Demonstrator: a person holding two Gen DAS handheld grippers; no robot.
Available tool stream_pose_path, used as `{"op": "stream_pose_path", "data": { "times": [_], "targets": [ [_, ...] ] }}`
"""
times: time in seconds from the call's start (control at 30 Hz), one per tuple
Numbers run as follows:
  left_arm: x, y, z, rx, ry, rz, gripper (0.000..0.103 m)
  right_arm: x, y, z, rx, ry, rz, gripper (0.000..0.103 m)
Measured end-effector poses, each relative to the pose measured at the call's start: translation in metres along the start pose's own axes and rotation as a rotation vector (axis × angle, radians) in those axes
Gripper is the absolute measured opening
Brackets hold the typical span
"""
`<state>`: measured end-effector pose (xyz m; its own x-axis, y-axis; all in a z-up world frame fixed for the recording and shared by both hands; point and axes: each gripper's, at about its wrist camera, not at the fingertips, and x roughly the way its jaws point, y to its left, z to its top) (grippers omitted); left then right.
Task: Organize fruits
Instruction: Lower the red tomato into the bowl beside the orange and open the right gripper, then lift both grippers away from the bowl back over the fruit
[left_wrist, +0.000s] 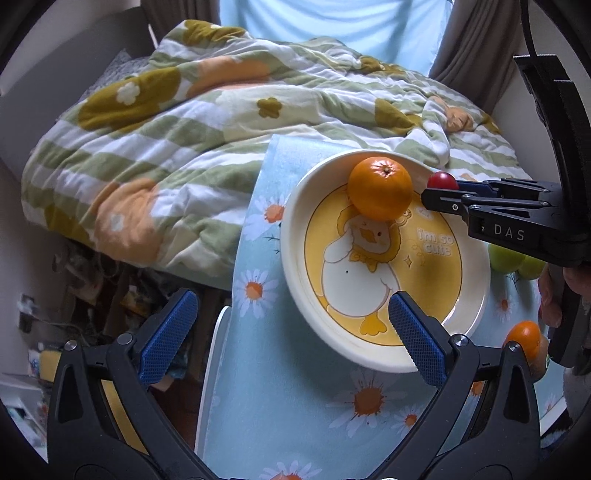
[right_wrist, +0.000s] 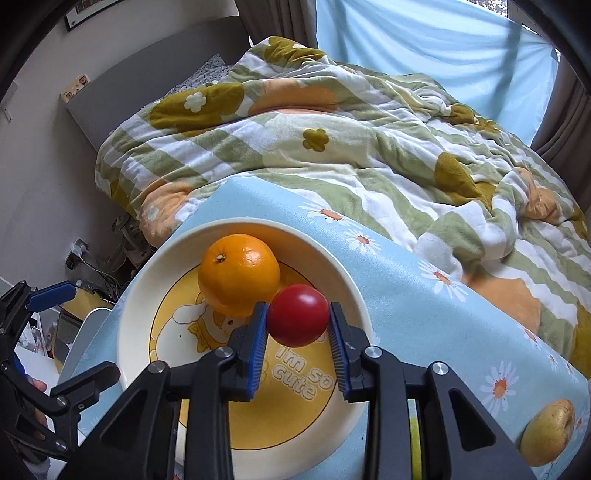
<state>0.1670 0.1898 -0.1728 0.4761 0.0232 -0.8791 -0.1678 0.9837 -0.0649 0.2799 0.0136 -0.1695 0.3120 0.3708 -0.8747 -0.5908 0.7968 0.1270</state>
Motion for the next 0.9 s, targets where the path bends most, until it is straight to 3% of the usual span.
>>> {"op": "stream_pose_path", "data": {
  "times": [0.17,0.23,0.27,0.3,0.33,0.6,0.9],
  "targets": [
    [0.0,0.005,-0.003,-0.012,0.003,0.004,0.103,0.006,-0.001,-0.004,0.012,0.011,0.015,0.034],
    [-0.002,0.004,-0.003,-0.006,0.0,0.011,0.103,0.004,-0.001,-0.004,0.015,0.004,0.038,0.071],
    [-0.003,0.003,-0.003,-0.002,-0.001,0.013,0.103,0.002,-0.001,-0.004,0.018,-0.001,0.062,0.079],
    [-0.005,0.002,-0.004,0.001,-0.001,0.016,0.103,0.0,0.001,-0.005,0.021,-0.007,0.066,0.094],
    [-0.007,0.001,-0.004,0.006,-0.003,0.017,0.103,-0.003,0.003,-0.005,0.016,-0.018,0.071,0.101],
    [-0.026,-0.006,-0.004,0.031,-0.025,0.029,0.103,-0.028,0.01,-0.006,0.016,-0.073,0.055,0.102],
    [-0.065,-0.017,0.007,0.085,-0.091,0.031,0.103,-0.085,0.017,-0.014,0.059,-0.115,0.008,0.102]
  ]
}}
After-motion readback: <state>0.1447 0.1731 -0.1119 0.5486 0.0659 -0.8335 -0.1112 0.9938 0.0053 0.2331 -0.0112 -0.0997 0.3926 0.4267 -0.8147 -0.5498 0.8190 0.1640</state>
